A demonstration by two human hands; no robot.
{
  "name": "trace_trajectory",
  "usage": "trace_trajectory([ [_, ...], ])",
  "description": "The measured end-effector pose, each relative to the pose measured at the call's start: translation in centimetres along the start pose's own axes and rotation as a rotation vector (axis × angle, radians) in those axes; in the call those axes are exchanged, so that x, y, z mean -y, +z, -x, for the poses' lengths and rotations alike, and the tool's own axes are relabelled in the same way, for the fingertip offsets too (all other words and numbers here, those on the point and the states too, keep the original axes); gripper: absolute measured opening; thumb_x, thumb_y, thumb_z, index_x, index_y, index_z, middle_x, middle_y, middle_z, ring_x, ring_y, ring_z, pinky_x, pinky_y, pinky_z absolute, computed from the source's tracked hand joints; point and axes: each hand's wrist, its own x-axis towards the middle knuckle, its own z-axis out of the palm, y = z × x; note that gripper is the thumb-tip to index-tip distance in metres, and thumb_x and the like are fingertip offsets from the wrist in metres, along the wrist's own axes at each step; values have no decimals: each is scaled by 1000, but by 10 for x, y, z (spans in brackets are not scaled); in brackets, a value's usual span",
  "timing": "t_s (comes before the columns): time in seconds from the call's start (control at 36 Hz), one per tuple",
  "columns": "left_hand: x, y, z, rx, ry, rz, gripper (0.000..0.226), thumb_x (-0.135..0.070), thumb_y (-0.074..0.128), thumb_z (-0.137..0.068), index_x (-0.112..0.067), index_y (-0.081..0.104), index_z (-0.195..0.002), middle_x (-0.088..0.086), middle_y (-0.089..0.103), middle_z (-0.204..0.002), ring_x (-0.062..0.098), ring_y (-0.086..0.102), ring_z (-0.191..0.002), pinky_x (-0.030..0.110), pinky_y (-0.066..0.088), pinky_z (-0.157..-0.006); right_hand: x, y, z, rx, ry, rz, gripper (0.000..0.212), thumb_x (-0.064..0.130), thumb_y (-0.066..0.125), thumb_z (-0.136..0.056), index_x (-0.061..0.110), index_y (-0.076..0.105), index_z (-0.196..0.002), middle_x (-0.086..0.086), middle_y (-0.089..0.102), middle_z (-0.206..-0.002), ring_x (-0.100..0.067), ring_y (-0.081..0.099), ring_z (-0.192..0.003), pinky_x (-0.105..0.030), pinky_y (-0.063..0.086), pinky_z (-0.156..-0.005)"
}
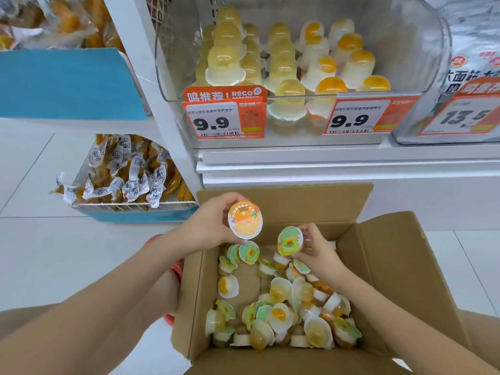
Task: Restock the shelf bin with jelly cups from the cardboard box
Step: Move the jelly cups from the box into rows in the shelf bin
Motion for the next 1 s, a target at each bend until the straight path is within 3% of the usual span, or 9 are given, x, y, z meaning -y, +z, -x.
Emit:
trace_trajectory([
  [0.08,10,8,1,13,-26,-25,61,2,87,-56,-21,58,-104,-3,67,-102,11,64,-96,26,52,-84,11,-7,-2,10,-6,-22,44,3,71,-81,27,42,-103,15,55,-112,-9,56,-108,-27,50,-89],
  [0.17,32,22,4,24,-84,-101,62,-16,87,-48,-31,57,-99,-4,66,-101,17,63,-97,41,53,-86,13,-14,0,-37,-6,-24,44,0,70,-80,24,43,-105,10,55,-113,-11,56,-109,-22,50,-86],
  [0.28,77,63,11,141,-148,-318,57,-15,83,-57,-21,54,-106,-2,64,-103,18,60,-98,35,50,-83,6,-18,5,-30,33,-50,47,0,72,-78,29,43,-100,9,57,-114,-17,59,-108,-36,53,-88],
  [0.42,132,120,12,235,-266,-342,48,-23,70,-75,-21,49,-118,1,63,-111,19,59,-105,33,48,-87,-7,-18,8,4,53,-65,45,-5,70,-78,23,43,-100,0,58,-112,-8,62,-94,-19,52,-71],
  [0.53,169,146,-8,249,-332,-382,44,-18,64,-81,-32,41,-116,3,58,-118,24,56,-110,37,47,-91,-22,-15,0,-2,86,-84,44,-5,72,-77,19,44,-103,5,58,-109,-13,62,-96,-25,53,-78],
  [0.61,169,153,-26,96,-357,-302,62,-3,62,-80,-21,36,-133,8,45,-130,28,49,-120,34,43,-96,-33,-9,-7,3,115,-97,43,-5,71,-78,19,45,-104,10,59,-107,-18,59,-106,-34,52,-88],
  [0.72,174,160,-56,-186,-451,-227,71,-10,67,-79,-2,29,-138,18,26,-144,29,22,-139,33,26,-111,-50,0,-13,-7,165,-100,44,4,73,-78,29,46,-102,10,62,-111,-15,61,-107,-42,51,-93],
  [0.83,178,172,-81,-309,-581,-197,67,-30,75,-77,4,41,-123,21,41,-133,35,35,-128,36,29,-105,-61,6,-18,-14,198,-134,42,5,73,-79,27,46,-102,4,62,-115,-17,62,-106,-44,51,-93],
  [1.0,179,185,-98,-352,-632,-103,61,-28,80,-73,2,48,-115,22,45,-126,36,45,-117,38,38,-97,-66,9,-18,-54,205,-183,45,-3,71,-78,26,44,-100,0,61,-112,-19,61,-106,-34,50,-91],
])
